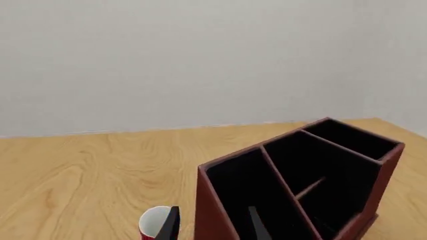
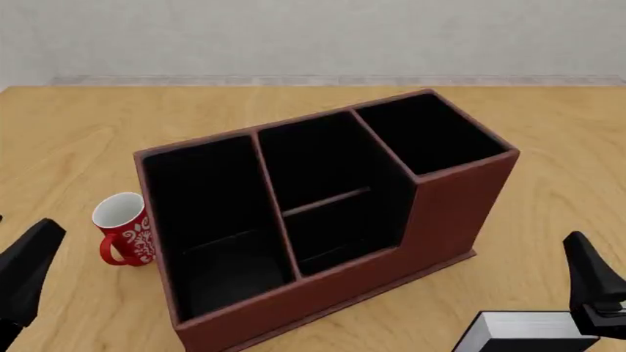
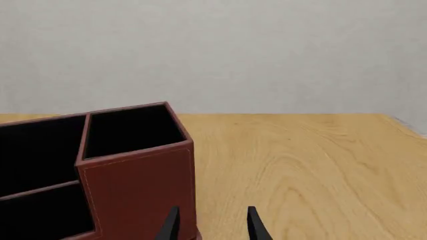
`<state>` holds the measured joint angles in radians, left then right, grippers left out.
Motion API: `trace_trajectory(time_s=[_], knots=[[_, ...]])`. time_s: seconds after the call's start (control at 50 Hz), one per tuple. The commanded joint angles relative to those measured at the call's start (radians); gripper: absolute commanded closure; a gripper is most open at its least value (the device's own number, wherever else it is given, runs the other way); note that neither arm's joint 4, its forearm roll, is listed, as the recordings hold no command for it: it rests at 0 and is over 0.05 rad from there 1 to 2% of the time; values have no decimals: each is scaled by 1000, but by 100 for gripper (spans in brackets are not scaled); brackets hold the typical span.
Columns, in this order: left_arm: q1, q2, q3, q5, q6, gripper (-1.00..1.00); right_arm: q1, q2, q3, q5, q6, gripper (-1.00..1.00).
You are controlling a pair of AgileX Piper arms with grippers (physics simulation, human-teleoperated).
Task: Pick up the book and place it in the right compartment of the caddy.
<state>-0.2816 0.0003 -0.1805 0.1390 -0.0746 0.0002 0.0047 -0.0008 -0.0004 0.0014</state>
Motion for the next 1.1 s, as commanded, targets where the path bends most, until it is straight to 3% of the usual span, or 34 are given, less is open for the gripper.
trace_trajectory(time_s=[0.02,0.16,0.32,1.1], knots=[[-170,0,-70,56,-18,-100,0,-2,0,2,-3,-100],[-270,0,-92,86,-25,-100,0,-1,-1,2,0,-100],[-320,0,-112,109,-32,-100,0,-1,-1,2,-1,-100],[-313,0,-118,112,-28,-100,0,-1,-1,2,-1,-100]])
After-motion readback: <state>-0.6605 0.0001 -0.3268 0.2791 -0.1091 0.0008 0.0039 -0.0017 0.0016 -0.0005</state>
